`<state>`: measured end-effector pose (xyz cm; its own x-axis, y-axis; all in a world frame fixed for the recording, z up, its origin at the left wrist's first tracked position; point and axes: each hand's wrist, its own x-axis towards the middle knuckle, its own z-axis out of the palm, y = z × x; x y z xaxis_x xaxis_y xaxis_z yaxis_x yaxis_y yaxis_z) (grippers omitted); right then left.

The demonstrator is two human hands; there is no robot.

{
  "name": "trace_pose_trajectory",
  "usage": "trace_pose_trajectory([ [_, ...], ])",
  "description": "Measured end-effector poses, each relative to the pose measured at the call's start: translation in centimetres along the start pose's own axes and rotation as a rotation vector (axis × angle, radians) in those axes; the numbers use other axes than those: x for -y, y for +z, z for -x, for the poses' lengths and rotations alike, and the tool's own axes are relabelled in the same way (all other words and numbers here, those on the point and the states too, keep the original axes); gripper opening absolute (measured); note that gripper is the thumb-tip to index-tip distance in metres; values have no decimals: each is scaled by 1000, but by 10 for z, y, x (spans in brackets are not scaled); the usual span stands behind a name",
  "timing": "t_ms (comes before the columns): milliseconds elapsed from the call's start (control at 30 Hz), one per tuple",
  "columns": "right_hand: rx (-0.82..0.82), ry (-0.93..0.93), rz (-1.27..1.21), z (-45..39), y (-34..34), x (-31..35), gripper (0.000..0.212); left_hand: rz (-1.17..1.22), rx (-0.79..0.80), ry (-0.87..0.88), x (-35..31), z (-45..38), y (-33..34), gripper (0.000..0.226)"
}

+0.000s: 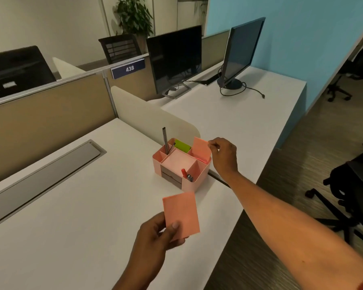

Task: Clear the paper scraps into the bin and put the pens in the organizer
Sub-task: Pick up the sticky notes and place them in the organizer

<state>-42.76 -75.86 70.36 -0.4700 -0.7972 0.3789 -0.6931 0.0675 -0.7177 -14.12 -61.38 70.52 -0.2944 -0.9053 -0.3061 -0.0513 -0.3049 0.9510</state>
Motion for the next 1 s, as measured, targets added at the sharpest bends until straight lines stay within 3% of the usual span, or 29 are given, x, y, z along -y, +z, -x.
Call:
trace_pose_trajectory([
  [133, 71, 18, 95, 0, 12, -12, 16, -26, -10, 37, -19, -21, 10, 58],
  [333, 246, 59, 470, 6, 15, -11, 29, -57, -4, 71, -43, -48, 21, 42],
  [400, 148, 131, 321, 12, 7, 6, 35, -61, -3, 72, -47, -53, 22, 41],
  [467, 148, 176, -93, 23, -6, 30, 36, -68, -11, 72, -50, -58, 23, 43],
  [533, 389, 199, -469, 37, -25, 55, 28, -76, -21, 72, -52, -62, 24, 44],
  [600, 619, 142, -525, 49, -40, 68, 19, -76, -21, 70, -54, -65, 25, 44],
  [633, 659, 83, -454, 53, -45, 69, 26, -82, -19, 68, -54, -66, 26, 44],
  [700, 620, 26, -303, 52, -50, 63, 33, -98, -25, 58, -54, -68, 29, 44],
  [767, 525, 62, -358, 40, -54, 54, 32, -107, -44, 52, -53, -68, 29, 40],
  [867, 239, 130, -470, 12, -56, 38, 29, -146, -84, 49, -48, -65, 25, 37],
  [1000, -50, 66, -235, -14, -43, 16, 27, -177, -115, 23, -40, -58, 17, 36],
])
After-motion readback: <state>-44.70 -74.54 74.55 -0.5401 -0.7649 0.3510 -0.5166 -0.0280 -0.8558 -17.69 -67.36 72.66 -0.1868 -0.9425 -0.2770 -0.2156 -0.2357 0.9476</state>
